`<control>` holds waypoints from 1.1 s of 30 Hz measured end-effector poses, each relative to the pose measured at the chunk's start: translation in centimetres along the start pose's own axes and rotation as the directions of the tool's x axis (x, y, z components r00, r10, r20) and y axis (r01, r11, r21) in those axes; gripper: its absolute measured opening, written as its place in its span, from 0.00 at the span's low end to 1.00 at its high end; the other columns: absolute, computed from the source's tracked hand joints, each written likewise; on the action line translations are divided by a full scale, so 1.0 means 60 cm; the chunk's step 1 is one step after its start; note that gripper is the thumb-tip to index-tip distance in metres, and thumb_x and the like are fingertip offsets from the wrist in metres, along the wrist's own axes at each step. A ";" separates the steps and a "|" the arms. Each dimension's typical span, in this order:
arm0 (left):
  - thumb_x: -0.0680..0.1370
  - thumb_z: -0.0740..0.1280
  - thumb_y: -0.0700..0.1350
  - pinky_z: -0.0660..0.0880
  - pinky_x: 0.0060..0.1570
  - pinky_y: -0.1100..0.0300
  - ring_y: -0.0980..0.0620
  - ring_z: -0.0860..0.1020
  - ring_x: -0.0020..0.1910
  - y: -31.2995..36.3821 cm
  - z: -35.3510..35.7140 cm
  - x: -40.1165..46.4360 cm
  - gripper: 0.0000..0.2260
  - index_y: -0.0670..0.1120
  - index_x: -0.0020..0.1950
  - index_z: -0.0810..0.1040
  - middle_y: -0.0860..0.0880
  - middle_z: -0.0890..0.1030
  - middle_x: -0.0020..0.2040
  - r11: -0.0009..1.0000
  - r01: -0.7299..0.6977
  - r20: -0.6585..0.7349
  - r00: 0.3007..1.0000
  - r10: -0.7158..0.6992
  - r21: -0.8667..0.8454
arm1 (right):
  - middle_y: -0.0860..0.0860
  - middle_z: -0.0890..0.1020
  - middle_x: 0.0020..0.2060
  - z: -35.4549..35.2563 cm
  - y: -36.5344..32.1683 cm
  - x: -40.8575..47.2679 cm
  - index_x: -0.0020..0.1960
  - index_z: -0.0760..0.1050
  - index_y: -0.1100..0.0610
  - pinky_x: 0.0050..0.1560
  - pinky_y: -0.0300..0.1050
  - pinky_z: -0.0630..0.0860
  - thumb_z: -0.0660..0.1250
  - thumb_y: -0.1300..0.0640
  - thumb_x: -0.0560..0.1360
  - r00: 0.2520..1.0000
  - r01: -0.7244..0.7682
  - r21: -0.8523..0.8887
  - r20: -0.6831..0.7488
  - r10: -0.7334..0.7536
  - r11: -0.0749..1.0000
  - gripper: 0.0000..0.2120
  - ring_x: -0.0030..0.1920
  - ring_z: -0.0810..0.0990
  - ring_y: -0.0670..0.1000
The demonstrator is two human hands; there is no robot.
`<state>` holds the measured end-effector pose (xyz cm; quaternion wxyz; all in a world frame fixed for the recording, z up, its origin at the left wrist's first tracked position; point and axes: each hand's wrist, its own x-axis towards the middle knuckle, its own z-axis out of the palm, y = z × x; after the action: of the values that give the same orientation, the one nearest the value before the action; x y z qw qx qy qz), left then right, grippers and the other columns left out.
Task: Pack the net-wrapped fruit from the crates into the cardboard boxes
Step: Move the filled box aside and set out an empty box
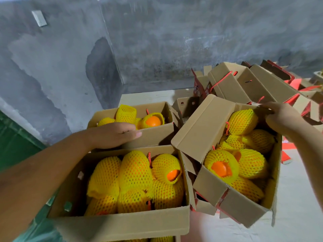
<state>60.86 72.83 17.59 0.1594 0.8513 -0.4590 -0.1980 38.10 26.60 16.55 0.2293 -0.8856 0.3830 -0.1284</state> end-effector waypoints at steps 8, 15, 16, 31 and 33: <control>0.69 0.70 0.72 0.70 0.40 0.67 0.67 0.77 0.48 0.003 -0.030 0.025 0.18 0.66 0.54 0.77 0.67 0.80 0.48 0.993 0.086 0.073 0.993 -0.092 0.081 | 0.63 0.78 0.65 -0.005 -0.009 0.005 0.72 0.74 0.48 0.63 0.59 0.75 0.59 0.71 0.73 0.993 0.068 -0.069 0.105 -0.061 0.995 0.33 0.63 0.76 0.67; 0.78 0.73 0.53 0.68 0.33 0.63 0.56 0.79 0.39 -0.006 -0.058 0.063 0.06 0.55 0.45 0.78 0.57 0.81 0.39 0.941 0.095 0.038 0.993 -0.113 0.325 | 0.63 0.77 0.66 -0.006 0.000 0.002 0.73 0.73 0.49 0.63 0.59 0.75 0.58 0.72 0.74 0.994 0.061 -0.050 0.093 -0.056 0.997 0.33 0.64 0.75 0.67; 0.78 0.74 0.54 0.68 0.33 0.62 0.56 0.79 0.38 -0.005 -0.072 0.065 0.07 0.54 0.45 0.79 0.57 0.82 0.39 0.942 0.111 0.026 0.992 -0.126 0.317 | 0.62 0.77 0.66 -0.006 0.000 0.003 0.73 0.73 0.49 0.63 0.59 0.75 0.58 0.73 0.74 0.994 0.060 -0.046 0.089 -0.056 0.997 0.33 0.64 0.75 0.67; 0.81 0.69 0.58 0.71 0.46 0.52 0.41 0.80 0.59 -0.023 -0.047 0.203 0.15 0.57 0.66 0.79 0.47 0.83 0.56 0.820 0.286 -0.266 0.949 -0.170 0.496 | 0.64 0.79 0.61 0.008 0.007 0.018 0.71 0.76 0.50 0.60 0.59 0.75 0.60 0.73 0.71 0.994 0.101 -0.095 0.041 -0.097 0.990 0.32 0.60 0.77 0.67; 0.80 0.69 0.59 0.73 0.48 0.51 0.42 0.80 0.58 -0.035 -0.056 0.213 0.15 0.57 0.64 0.80 0.48 0.83 0.56 0.840 0.290 -0.242 0.950 -0.196 0.458 | 0.63 0.79 0.61 0.008 0.013 0.019 0.70 0.76 0.49 0.60 0.60 0.76 0.60 0.72 0.72 0.995 0.091 -0.084 0.044 -0.088 0.992 0.32 0.59 0.77 0.66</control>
<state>70.36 63.44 17.15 -0.0449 0.9299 -0.3647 -0.0143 38.55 25.46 15.81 0.1927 -0.9134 0.3433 -0.1039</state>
